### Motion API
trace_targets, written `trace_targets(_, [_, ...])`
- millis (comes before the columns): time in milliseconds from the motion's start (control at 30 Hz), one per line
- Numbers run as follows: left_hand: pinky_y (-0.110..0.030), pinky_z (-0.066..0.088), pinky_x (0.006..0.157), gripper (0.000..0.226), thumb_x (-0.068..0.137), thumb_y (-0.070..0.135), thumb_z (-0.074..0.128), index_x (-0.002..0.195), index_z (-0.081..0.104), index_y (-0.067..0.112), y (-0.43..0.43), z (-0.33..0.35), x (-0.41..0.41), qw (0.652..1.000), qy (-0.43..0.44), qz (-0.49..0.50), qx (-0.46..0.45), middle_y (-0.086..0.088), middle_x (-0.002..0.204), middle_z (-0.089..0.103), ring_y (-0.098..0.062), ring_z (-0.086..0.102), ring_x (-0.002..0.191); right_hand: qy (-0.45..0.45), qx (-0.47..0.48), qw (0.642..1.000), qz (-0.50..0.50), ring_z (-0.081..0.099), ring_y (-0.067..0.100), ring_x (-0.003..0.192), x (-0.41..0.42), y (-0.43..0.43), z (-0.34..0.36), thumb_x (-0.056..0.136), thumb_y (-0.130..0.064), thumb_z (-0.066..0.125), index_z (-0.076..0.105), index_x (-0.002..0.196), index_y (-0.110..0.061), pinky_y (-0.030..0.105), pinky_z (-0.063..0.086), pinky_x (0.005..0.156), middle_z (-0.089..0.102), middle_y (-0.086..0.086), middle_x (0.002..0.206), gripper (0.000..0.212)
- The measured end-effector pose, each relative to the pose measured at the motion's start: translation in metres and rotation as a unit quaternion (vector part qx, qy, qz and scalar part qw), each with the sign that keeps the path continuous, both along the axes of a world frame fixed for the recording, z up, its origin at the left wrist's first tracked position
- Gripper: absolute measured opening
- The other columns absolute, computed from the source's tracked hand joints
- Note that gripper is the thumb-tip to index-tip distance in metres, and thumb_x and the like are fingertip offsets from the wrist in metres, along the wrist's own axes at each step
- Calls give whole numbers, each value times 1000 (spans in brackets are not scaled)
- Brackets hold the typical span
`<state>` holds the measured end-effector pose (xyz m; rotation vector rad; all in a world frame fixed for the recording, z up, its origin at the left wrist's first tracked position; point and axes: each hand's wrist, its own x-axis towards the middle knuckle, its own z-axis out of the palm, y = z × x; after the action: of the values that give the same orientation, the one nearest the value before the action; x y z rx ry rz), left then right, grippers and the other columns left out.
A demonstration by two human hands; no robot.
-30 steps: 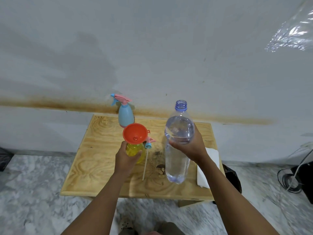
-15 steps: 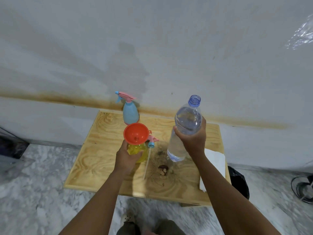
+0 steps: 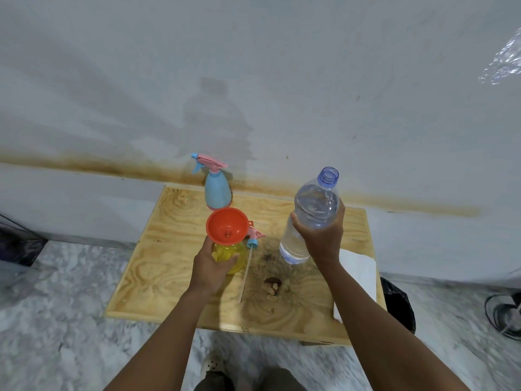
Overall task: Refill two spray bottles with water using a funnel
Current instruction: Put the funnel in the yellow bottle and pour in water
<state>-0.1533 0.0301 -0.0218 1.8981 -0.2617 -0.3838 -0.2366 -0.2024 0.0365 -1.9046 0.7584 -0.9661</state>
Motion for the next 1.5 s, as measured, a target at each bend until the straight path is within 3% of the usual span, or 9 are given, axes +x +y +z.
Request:
trace_targets(233, [-7,43,78,67,79,10,83,131,48,33,1,1,0,1000,3,-11,-1,25,109,60,29,52,92,4,23,1000,11,58,19,121,-5,2,0,62,-29,95,38,143,-14,26,53,95,56,4,135,100])
trace_targets(300, [-11,44,81,67,79,10,83,131,48,33,1,1,1,1000,3,-12,-2,25,109,60,29,52,92,3,41,999,24,56,17,123,-6,2,1,63,-30,95,37,144,-17,22,52,96,54,2,137,101])
trace_targets(367, [-15,45,83,67,79,11,83,133,49,31,1,1,1,1000,2,-14,-1,23,109,61,29,52,92,3,56,998,32,53,15,124,-7,2,2,63,-29,94,35,144,-18,9,46,93,51,1,138,101])
trace_targets(433, [-12,45,80,67,79,11,83,134,49,30,2,1,1,1000,0,-18,0,23,109,61,29,52,91,4,68,997,34,52,12,123,-9,3,3,63,-31,94,33,144,-21,3,43,89,50,0,139,102])
trace_targets(633, [-13,44,79,66,80,14,83,131,45,35,2,2,-1,1000,-9,-22,6,23,106,60,26,53,91,18,105,994,27,61,14,113,-16,9,1,65,-37,92,46,134,-24,26,52,92,60,-5,124,83])
trace_targets(800, [-5,41,75,64,80,14,83,129,46,35,3,4,-2,1000,-13,-23,8,22,105,61,23,54,92,18,117,993,27,61,11,111,-16,11,2,66,-37,92,47,131,-26,23,51,90,61,-7,121,79])
trace_targets(1033, [-15,45,79,65,79,15,84,129,47,36,3,4,0,1000,-5,-26,3,22,105,61,16,53,93,33,119,992,24,61,9,109,-19,13,4,68,-38,91,48,128,-28,25,53,88,61,-9,119,74])
trace_targets(1333, [-12,43,72,61,81,11,82,126,48,33,2,8,-1,999,3,-36,-2,24,102,59,28,53,81,45,123,991,26,65,11,103,-28,14,2,71,-36,89,53,124,-24,28,57,85,64,-7,112,66])
trace_targets(1500, [-13,45,74,63,79,13,83,128,48,35,4,7,0,999,4,-38,-2,25,104,60,25,53,83,66,114,991,-7,59,10,113,-30,18,3,69,-41,88,47,134,-22,27,53,89,59,-6,125,78])
